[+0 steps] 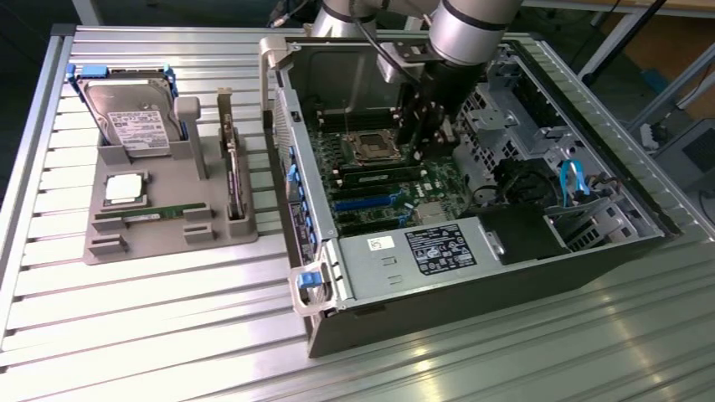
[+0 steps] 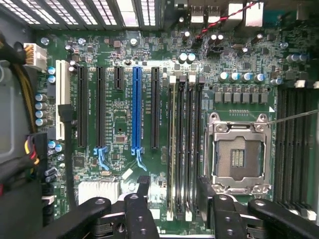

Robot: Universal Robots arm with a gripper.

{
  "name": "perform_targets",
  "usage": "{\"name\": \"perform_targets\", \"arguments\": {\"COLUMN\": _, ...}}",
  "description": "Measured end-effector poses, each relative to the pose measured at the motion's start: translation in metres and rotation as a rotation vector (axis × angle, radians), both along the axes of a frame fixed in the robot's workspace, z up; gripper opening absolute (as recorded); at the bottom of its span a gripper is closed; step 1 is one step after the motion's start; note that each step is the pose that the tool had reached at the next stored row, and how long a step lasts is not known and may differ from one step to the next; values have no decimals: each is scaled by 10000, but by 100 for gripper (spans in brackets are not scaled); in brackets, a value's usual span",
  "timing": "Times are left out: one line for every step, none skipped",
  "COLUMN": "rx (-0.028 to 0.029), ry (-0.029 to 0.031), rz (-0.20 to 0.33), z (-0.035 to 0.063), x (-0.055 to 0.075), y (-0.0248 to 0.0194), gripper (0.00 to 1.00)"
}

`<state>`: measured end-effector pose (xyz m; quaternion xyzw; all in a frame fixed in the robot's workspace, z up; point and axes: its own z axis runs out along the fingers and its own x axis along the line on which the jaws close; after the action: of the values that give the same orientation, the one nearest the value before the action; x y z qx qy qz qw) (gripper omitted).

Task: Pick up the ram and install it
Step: 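Insert the ram into the slot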

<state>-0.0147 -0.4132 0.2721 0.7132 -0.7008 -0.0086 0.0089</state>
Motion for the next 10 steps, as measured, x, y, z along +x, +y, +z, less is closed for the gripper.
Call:
{"name": "perform_targets", "arguments": {"rx": 0, "ry": 0, "rz": 0, "z": 33, "x": 0, "y": 0, "gripper": 50}}
{"name": "perform_targets", "arguments": {"rx": -1, "ry": 0, "rz": 0, "z": 64, "x": 1, "y": 0, "gripper": 50}}
{"name": "perform_targets", "arguments": {"rx": 0, "ry": 0, "rz": 0, "z": 110, "x": 1, "y": 0, "gripper": 50}}
{"name": "perform_targets", "arguments": {"rx": 0, "ry": 0, "rz": 0, "z": 145, "x": 2, "y": 0, "gripper": 50}}
{"name": "perform_targets", "arguments": {"rx": 0, "ry": 0, "rz": 0, "z": 179, "x": 3, "y": 0, "gripper": 50}}
{"name": "perform_targets", "arguments": {"rx": 0, "ry": 0, "rz": 0, "z": 208, "x": 3, "y": 0, "gripper": 50}}
{"name": "perform_targets", "arguments": {"rx": 0, "ry": 0, "rz": 0, "z": 240, "x": 3, "y": 0, "gripper": 50}}
{"name": "perform_targets", "arguments": {"rx": -1, "ry": 0, "rz": 0, "z": 262, "x": 3, "y": 0, "gripper": 50}}
{"name": "perform_targets", "arguments": {"rx": 0, "ry": 0, "rz": 0, "z": 285, "x": 4, "y": 0, "gripper": 50}}
{"name": "perform_targets", "arguments": {"rx": 1, "ry": 0, "rz": 0, "z": 316, "x": 4, "y": 0, "gripper": 50}}
